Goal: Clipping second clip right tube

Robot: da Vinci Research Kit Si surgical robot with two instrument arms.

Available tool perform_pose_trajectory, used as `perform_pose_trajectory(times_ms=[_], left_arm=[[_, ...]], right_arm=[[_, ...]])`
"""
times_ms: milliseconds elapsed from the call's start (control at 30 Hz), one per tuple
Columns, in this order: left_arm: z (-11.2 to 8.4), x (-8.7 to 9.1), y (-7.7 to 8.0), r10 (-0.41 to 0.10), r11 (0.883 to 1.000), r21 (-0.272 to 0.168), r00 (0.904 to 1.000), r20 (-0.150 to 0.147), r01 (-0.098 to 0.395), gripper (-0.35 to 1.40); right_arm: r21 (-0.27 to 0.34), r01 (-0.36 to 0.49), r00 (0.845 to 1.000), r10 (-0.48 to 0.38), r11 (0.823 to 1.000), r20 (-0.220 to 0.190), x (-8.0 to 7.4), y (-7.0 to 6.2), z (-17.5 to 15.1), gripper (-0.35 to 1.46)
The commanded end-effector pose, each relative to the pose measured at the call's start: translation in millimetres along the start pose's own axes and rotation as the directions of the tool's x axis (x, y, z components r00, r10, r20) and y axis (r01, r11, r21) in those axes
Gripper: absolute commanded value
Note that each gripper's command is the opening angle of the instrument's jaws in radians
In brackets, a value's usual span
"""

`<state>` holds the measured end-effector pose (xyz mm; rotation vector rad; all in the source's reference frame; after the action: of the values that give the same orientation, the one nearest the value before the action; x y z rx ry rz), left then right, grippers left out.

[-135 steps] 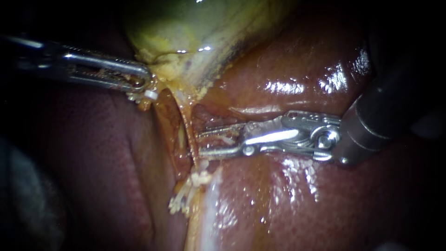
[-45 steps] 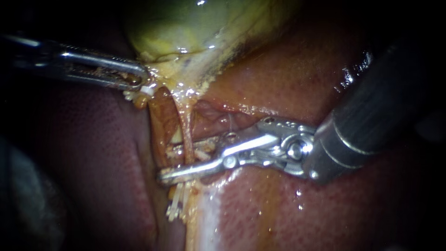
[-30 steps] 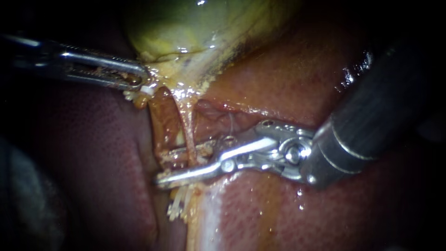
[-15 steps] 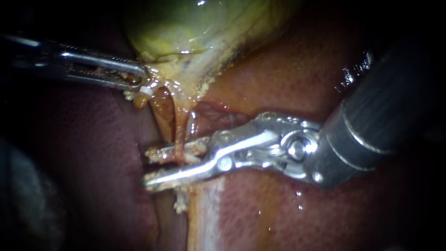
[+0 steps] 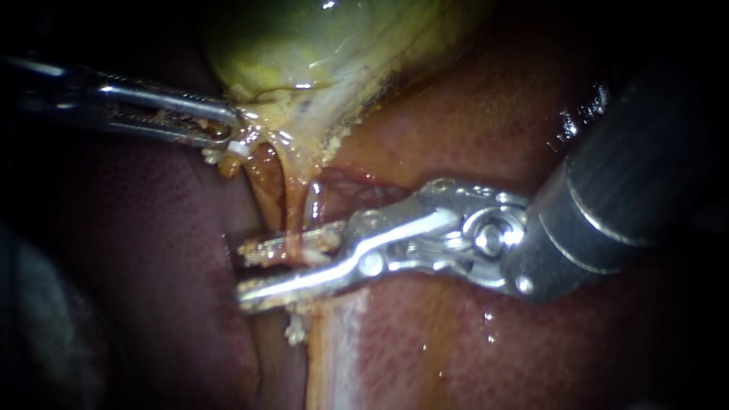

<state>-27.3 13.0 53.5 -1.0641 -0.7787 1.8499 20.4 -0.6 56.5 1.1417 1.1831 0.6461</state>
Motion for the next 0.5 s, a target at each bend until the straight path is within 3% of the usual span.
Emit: perform_pose_trajectory(times_ms=[33, 500], left_arm=[[0.0, 0.0, 0.0, 0.000, 1.000, 0.000, 1.0000, 0.000, 0.000, -0.35], [0.0, 0.0, 0.0, 0.000, 1.000, 0.000, 1.0000, 0.000, 0.000, -0.35]], right_arm=[[0.008, 0.002, 1.000, -0.002, 1.000, 0.004, -0.1, 0.0, 0.0, 0.43], [0.017, 0.012, 1.000, -0.012, 1.000, 0.024, -1.6, 0.1, 0.6, 0.37]])
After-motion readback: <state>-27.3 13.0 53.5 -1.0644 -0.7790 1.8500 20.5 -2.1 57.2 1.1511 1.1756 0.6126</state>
